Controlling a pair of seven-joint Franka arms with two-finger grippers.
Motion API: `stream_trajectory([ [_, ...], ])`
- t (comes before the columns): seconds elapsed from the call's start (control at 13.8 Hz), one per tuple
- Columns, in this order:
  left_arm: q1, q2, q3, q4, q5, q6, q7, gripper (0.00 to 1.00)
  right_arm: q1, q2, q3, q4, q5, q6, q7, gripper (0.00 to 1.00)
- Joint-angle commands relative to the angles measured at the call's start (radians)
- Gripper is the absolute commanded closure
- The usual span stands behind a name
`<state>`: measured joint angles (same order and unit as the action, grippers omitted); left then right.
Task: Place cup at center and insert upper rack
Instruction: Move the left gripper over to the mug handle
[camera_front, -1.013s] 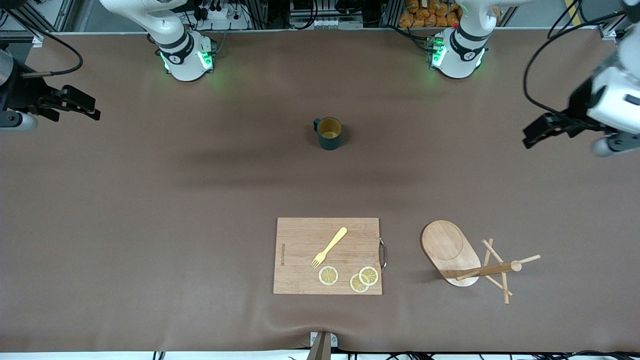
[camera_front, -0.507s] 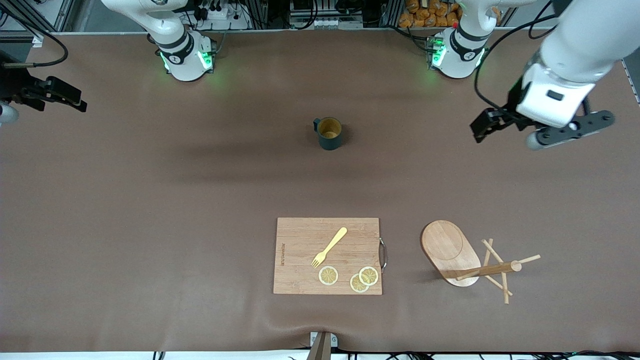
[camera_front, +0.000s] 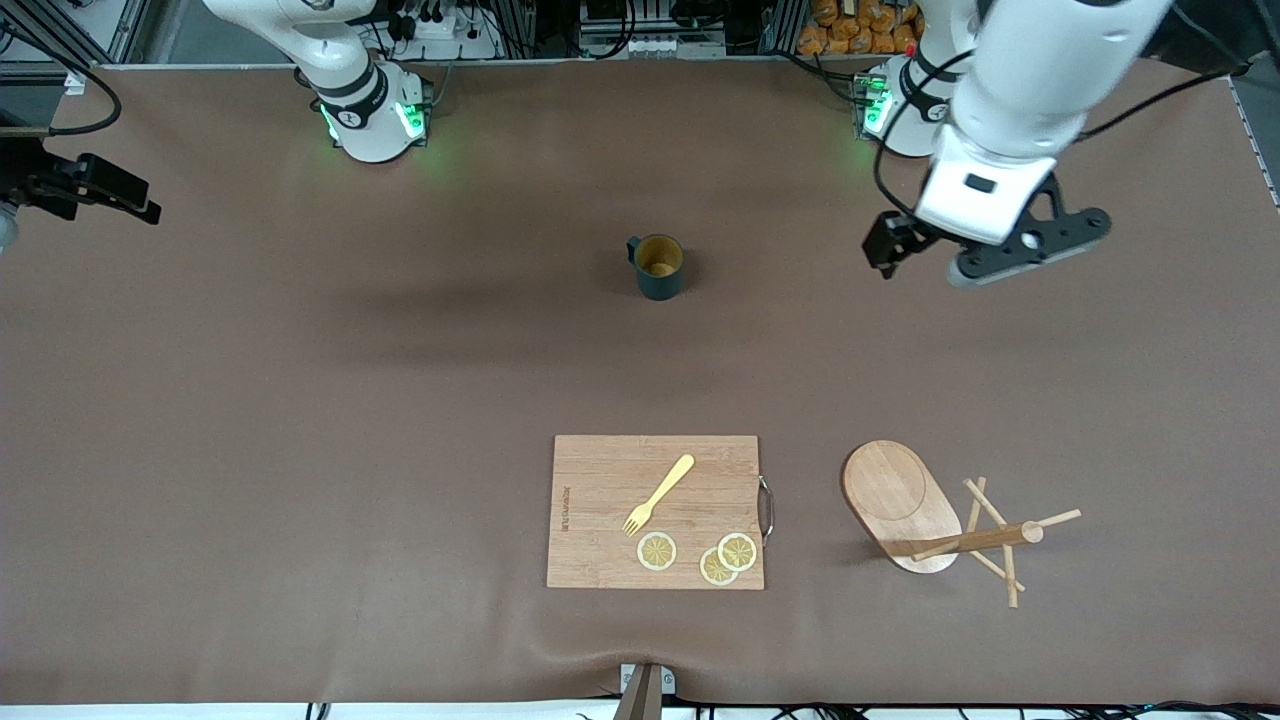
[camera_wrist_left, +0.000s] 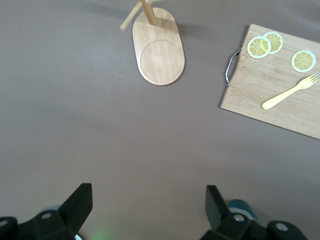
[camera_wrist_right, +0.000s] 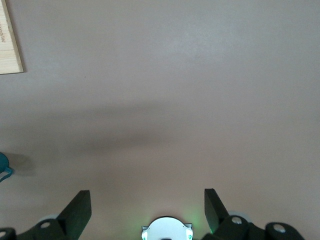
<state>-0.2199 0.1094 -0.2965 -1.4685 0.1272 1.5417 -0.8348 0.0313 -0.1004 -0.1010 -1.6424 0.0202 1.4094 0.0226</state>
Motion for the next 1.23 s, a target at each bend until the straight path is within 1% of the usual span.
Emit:
stream_trajectory([
  [0.0, -0.102, 0.042, 0.0, 0.016, 0.039, -0.011, -0.191, 0.0, -0.021, -0.024, 0.017, -0.008, -0.011, -0.026, 0.0, 0.0],
  [0.36, -0.314, 0.124, 0.0, 0.033, 0.112, -0.011, -0.521, 0.0, -0.024, -0.019, 0.018, -0.008, -0.014, -0.027, 0.007, 0.0],
  [0.51, -0.409, 0.169, 0.002, 0.04, 0.175, -0.005, -0.749, 0.0, -0.024, -0.018, 0.018, -0.01, -0.014, -0.017, 0.008, 0.0],
  [0.58, -0.442, 0.199, 0.002, 0.062, 0.192, -0.005, -0.798, 0.0, -0.024, -0.018, 0.018, -0.013, -0.014, -0.017, 0.008, 0.0],
  [0.65, -0.491, 0.238, 0.007, 0.086, 0.224, -0.006, -0.813, 0.0, -0.022, -0.018, 0.018, -0.016, -0.014, -0.015, 0.01, 0.0],
  [0.8, -0.573, 0.297, 0.011, 0.094, 0.323, -0.003, -0.81, 0.0, -0.022, -0.018, 0.018, -0.016, -0.014, -0.017, 0.01, 0.0],
  [1.01, -0.651, 0.41, 0.013, 0.151, 0.419, -0.003, -0.805, 0.0, -0.022, -0.018, 0.018, -0.017, -0.014, -0.018, 0.011, 0.0],
  [1.16, -0.685, 0.45, 0.017, 0.155, 0.459, -0.003, -0.813, 0.0, -0.024, -0.019, 0.018, -0.022, -0.014, -0.023, 0.01, 0.0],
])
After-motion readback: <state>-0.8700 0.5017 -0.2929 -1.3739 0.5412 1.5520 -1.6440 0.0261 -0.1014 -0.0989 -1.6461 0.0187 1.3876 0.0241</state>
